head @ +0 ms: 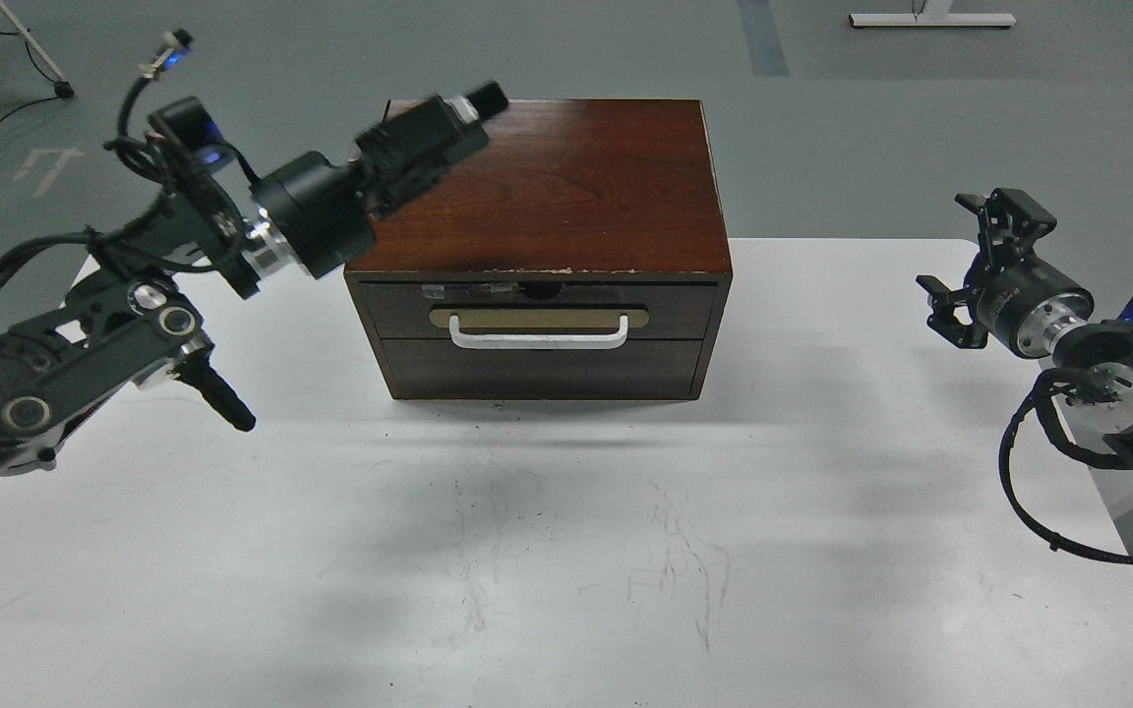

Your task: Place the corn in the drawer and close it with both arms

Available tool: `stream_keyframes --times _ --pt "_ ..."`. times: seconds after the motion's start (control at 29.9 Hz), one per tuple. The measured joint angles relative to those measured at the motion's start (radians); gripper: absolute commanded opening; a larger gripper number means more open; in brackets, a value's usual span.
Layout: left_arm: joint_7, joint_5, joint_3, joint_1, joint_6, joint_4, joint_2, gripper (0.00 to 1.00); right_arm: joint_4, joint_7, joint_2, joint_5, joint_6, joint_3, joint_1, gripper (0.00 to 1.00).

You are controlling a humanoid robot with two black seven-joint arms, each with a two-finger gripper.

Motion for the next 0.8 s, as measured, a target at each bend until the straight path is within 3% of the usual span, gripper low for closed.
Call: stream_keyframes --times 0.1,0.13,0.23,0.4,0.8 --pt "0.198 -0.276 -0.001 0.009 -0.007 0.16 -0.009 0.98 0.024 0.061 0.007 0.001 0.002 0.021 0.002 1.0" --pt "0.244 -0.342 -0.001 0.012 -0.013 0.209 -0.01 0.98 0.035 0.079 0.008 0.001 0.003 0.025 0.003 1.0" --pt "0.32 -0.489 0.0 0.038 -0.081 0.326 -0.016 0.98 0.084 0.124 0.009 0.001 0.003 0.031 0.003 1.0" --pt "0.34 -0.57 -0.011 0.094 -0.177 0.377 -0.007 0.98 0.163 0.14 0.01 0.0 0.003 0.032 0.005 1.0" --pt "0.342 -0.618 -0.036 0.121 -0.19 0.385 0.005 0.98 0.176 0.138 0.04 -0.004 -0.009 0.031 0.031 1.0"
